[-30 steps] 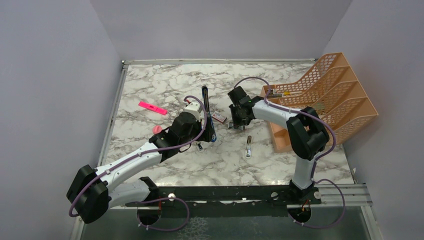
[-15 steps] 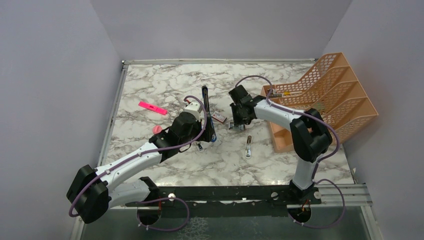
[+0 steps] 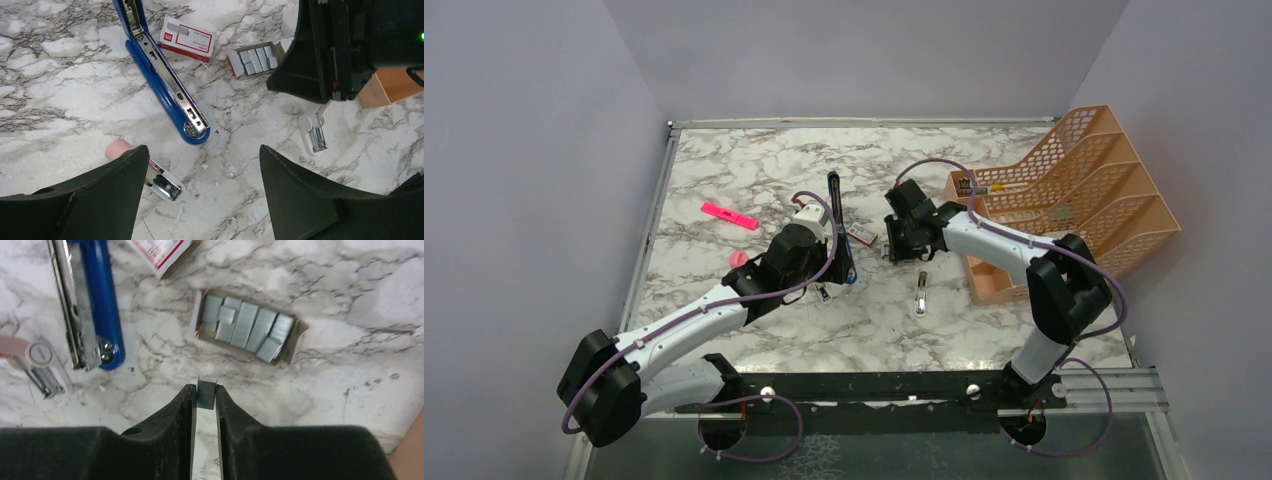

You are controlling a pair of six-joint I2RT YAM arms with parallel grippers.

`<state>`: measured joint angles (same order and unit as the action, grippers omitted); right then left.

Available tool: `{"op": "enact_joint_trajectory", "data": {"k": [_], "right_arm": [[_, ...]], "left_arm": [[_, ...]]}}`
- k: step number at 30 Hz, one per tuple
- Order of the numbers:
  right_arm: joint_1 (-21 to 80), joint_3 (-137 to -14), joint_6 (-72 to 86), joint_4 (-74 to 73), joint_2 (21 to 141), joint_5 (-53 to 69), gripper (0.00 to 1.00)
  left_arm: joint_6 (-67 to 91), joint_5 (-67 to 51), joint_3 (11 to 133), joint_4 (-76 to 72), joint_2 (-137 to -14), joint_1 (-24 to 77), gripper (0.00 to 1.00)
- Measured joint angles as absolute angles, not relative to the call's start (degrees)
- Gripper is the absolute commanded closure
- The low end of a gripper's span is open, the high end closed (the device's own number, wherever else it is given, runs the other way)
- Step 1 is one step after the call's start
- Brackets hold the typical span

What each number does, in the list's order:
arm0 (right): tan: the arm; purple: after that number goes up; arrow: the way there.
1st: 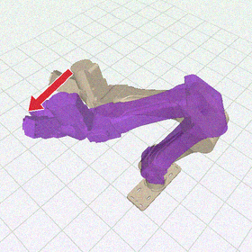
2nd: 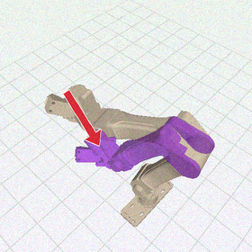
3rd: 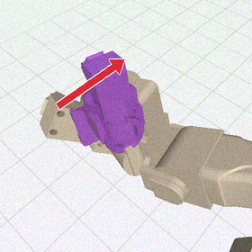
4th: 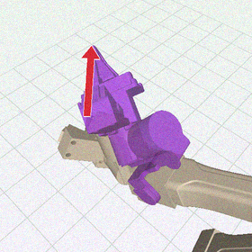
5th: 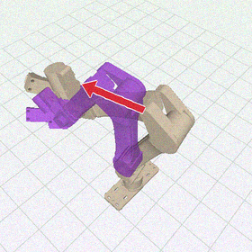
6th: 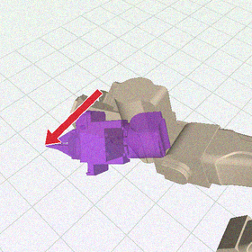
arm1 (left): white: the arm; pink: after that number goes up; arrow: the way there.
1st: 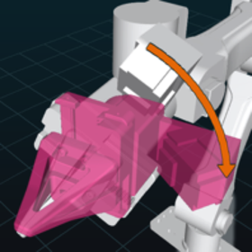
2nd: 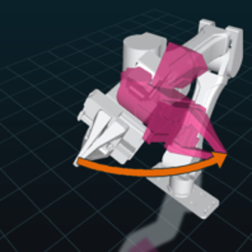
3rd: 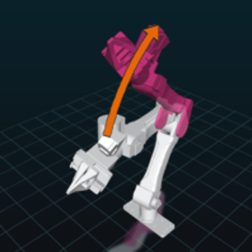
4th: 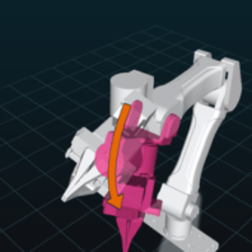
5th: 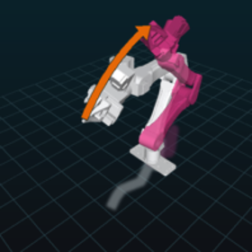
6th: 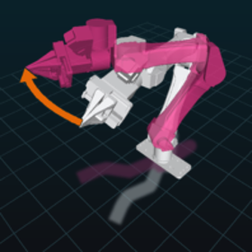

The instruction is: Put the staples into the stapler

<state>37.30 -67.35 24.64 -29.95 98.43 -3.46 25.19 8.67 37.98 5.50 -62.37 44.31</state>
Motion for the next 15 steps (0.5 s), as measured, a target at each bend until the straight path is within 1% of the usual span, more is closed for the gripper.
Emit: {"op": "enact_joint_trajectory", "data": {"k": [10, 15], "right_arm": [[46.39, -61.93, 28.45, -30.11, 96.36, -1.72, 0.74], [48.05, -61.63, 29.41, -30.13, 97.41, -1.63, 0.71]], "left_arm": [[25.23, 8.99, 37.98, 5.50, -62.37, 44.31, 0.18], [25.26, 9.72, 37.98, 5.52, -62.37, 44.31, 0.18]]}}
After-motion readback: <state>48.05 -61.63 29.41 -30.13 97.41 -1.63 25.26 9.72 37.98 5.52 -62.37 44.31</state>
